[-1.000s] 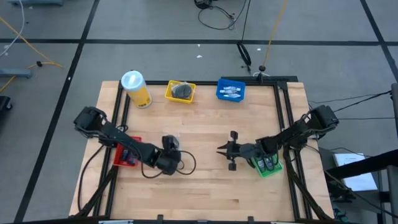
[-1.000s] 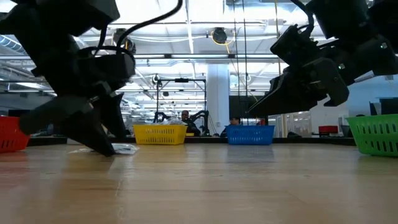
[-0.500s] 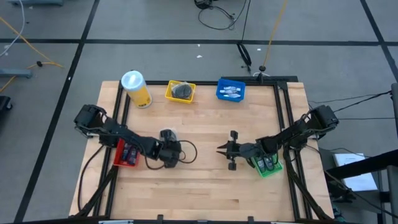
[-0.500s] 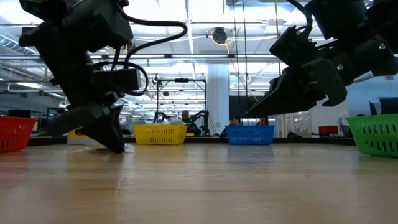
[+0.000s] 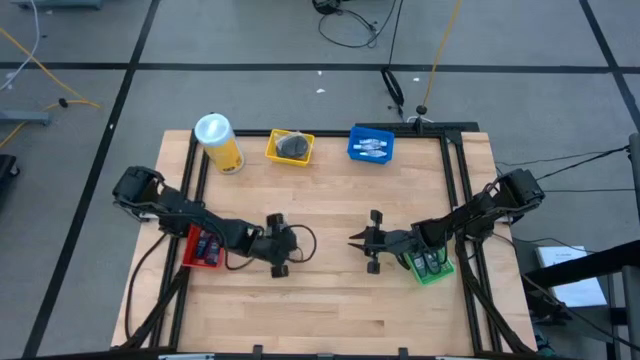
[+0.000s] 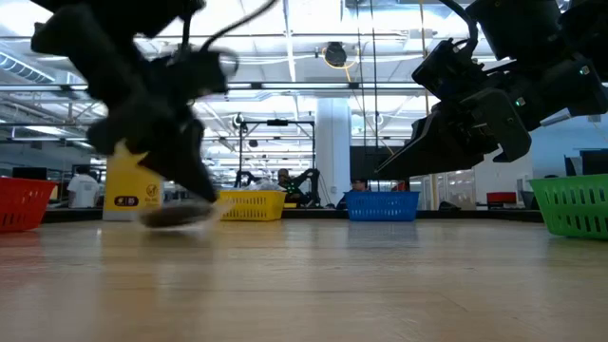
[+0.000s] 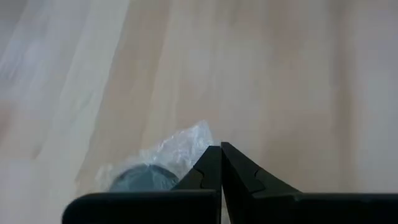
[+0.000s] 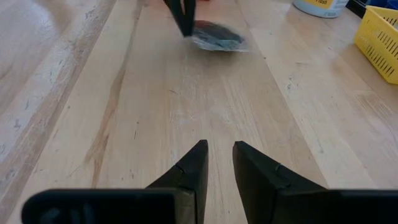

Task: Pick & Place Travel size toiletries
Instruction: Put the black hairbrush into the yellow bin

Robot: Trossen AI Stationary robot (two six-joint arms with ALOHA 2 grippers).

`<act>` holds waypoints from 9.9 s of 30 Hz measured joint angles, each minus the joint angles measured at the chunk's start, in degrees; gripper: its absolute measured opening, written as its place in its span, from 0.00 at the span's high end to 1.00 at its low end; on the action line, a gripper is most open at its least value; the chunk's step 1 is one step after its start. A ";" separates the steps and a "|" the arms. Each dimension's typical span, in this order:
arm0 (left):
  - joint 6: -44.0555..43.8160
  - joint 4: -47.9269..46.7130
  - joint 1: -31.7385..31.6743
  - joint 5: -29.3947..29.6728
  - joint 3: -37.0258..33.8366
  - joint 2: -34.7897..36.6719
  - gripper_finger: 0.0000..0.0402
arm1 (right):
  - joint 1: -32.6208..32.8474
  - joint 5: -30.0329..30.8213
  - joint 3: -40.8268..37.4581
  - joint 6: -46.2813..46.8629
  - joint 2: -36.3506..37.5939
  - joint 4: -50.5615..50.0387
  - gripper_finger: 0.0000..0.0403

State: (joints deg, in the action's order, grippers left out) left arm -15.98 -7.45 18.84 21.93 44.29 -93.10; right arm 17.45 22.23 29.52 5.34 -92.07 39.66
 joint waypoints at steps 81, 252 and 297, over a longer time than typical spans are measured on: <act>-3.60 3.30 -3.47 -3.93 -1.66 -1.38 0.45 | 1.40 -8.88 0.00 -3.02 0.02 1.68 0.52; 10.65 10.47 -18.15 6.45 1.87 8.52 0.90 | -13.23 -20.56 -0.90 9.99 2.38 0.02 0.49; 9.73 -2.03 -60.79 -30.24 16.18 5.36 0.39 | -6.10 -11.83 -0.92 4.97 -0.11 2.08 0.47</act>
State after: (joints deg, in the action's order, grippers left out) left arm -6.25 -9.48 -41.94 -8.32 60.47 -87.74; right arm 11.35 10.39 28.60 10.32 -92.18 41.74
